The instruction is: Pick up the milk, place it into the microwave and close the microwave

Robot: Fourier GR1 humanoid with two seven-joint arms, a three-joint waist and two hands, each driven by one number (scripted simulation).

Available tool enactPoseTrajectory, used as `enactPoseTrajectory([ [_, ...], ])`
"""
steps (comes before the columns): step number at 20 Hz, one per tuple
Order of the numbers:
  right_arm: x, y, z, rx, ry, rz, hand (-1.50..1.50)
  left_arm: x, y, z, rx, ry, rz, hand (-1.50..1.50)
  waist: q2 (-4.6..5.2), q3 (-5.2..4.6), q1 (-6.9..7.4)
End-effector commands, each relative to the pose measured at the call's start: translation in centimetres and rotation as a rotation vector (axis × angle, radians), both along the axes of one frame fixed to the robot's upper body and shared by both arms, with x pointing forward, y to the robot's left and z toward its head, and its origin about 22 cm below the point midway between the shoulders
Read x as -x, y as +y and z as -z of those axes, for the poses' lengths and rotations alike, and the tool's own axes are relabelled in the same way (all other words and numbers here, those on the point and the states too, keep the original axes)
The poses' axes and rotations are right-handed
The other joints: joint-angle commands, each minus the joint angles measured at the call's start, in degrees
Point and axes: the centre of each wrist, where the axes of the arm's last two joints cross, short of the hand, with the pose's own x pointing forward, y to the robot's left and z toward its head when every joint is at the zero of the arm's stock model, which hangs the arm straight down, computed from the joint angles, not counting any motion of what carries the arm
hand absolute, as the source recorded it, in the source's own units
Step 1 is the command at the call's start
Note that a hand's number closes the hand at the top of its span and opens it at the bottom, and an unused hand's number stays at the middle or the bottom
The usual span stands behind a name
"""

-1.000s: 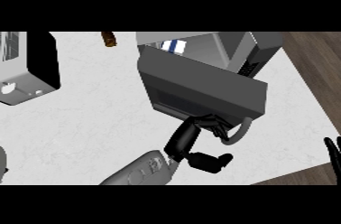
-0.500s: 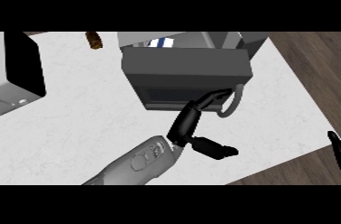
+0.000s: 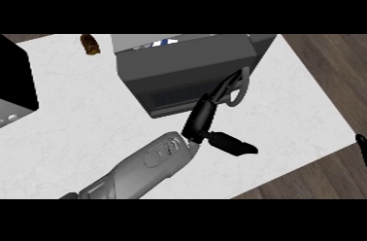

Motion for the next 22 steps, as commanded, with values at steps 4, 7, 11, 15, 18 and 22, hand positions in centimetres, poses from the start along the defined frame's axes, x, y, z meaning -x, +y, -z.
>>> enactPoseTrajectory([
  [4, -1.2, -0.1, -1.7, 0.000, -0.039, -0.057, -1.50, -1.5, -0.4, -1.3, 0.015, -0.021, -0.033, -1.50, 0.44, -0.01, -1.40],
  [7, -1.3, -0.2, -1.8, 0.010, -0.025, -0.073, -1.50, -1.9, -0.6, -1.8, 0.016, -0.030, -0.044, -1.50, 0.57, 0.07, -2.32],
  [11, -1.4, -0.5, -2.2, 0.010, -0.023, -0.065, -1.50, -2.4, -0.4, -1.6, 0.019, -0.028, -0.072, -1.50, 0.76, 0.01, -3.43],
  [15, -1.7, -0.7, -2.3, -0.001, -0.017, -0.078, -1.50, -2.8, -0.5, -2.0, 0.024, -0.031, -0.079, -1.50, 0.90, 0.15, -3.81],
  [18, -1.9, -1.1, -3.0, 0.019, -0.027, -0.081, -1.50, -2.7, -0.3, -1.5, 0.025, -0.031, -0.095, -1.50, 0.99, 0.09, -4.08],
  [22, -2.0, -1.6, -3.4, 0.024, -0.023, -0.087, -1.50, -2.8, -0.5, -1.7, 0.042, -0.040, -0.090, -1.50, 0.95, 0.11, -4.77],
])
